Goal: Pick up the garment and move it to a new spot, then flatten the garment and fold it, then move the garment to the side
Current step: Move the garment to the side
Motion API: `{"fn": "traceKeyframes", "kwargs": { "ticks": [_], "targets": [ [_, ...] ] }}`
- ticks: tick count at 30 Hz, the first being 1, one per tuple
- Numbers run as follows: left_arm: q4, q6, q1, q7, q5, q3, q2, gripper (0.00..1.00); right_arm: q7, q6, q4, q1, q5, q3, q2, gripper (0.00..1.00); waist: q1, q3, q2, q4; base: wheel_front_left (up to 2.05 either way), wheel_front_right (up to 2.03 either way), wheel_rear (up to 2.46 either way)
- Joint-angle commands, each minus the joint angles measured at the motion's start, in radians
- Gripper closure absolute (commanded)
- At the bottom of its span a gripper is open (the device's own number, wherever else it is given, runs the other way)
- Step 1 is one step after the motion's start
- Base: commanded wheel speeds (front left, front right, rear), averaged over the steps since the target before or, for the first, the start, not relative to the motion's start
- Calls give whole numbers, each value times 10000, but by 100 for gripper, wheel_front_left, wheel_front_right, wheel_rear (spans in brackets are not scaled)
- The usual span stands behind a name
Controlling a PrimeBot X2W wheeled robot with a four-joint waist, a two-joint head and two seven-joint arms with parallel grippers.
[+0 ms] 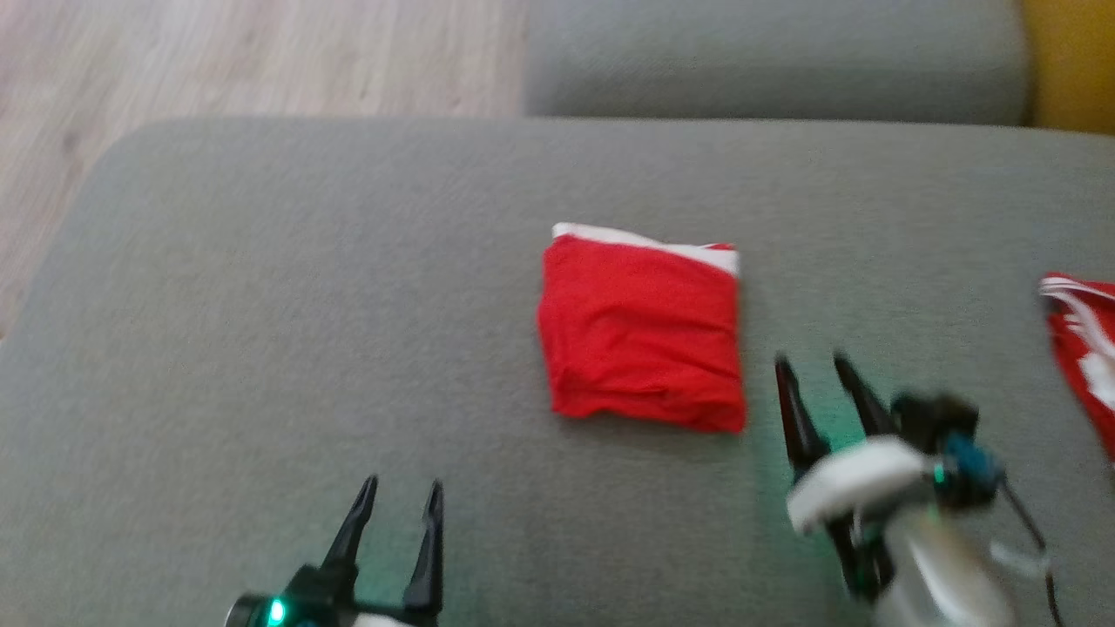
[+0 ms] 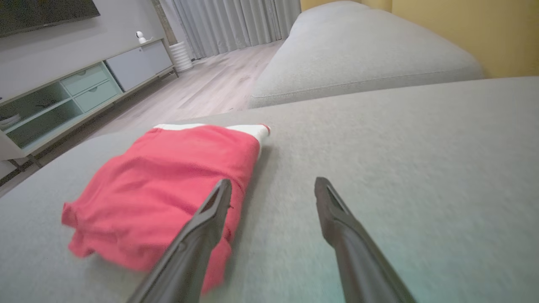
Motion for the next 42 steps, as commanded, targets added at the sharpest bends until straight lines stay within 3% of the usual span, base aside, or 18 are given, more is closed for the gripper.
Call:
{"fn": "traceKeyframes", "kwargs": {
  "ticks": [1, 12, 13, 14, 19, 24, 33, 42],
  "targets": [
    [-260, -6, -764, -53, -175, -21, 28, 0, -35, -7, 150, -1405, 179, 398, -21, 0, 0, 683, 0, 690, 0, 0, 0],
    [-136, 113, -1165, -53, -409, -590, 28, 0, 273, -7, 3118, -3050, 704, -102, -21, 0, 0, 1560, 0, 1855, 0, 0, 0],
    [-129, 136, -1187, -53, -395, -609, 28, 0, 233, -7, 3328, -3092, 784, -157, -21, 39, 0, 1602, 0, 1877, 0, 0, 0],
    [-130, 156, -1208, -53, -387, -624, 28, 0, 156, -7, 3480, -3144, 800, -218, -21, 100, 0, 1629, 0, 1878, 0, 0, 0],
    [-164, 190, -1308, -53, -394, -597, 28, 0, -104, -7, 3688, -3308, 539, -586, -20, 100, 0, 1584, 0, 1513, 0, 0, 0],
    [-201, 133, -1310, -53, -381, -492, 28, 0, -131, -7, 2928, -3146, 396, -874, -21, 100, 0, 1270, 0, 716, 0, 0, 0],
    [-372, -226, -1682, -53, -464, -851, 28, 0, -135, -7, 1376, -2220, 212, -110, -21, 100, 0, 709, 0, -2252, 0, 0, 0],
    [-346, -124, -2036, -53, -814, -1428, 28, 0, -136, -7, 858, -1538, 491, 804, -24, 100, 0, 711, 0, -4930, 0, 0, 0]
  ]
}}
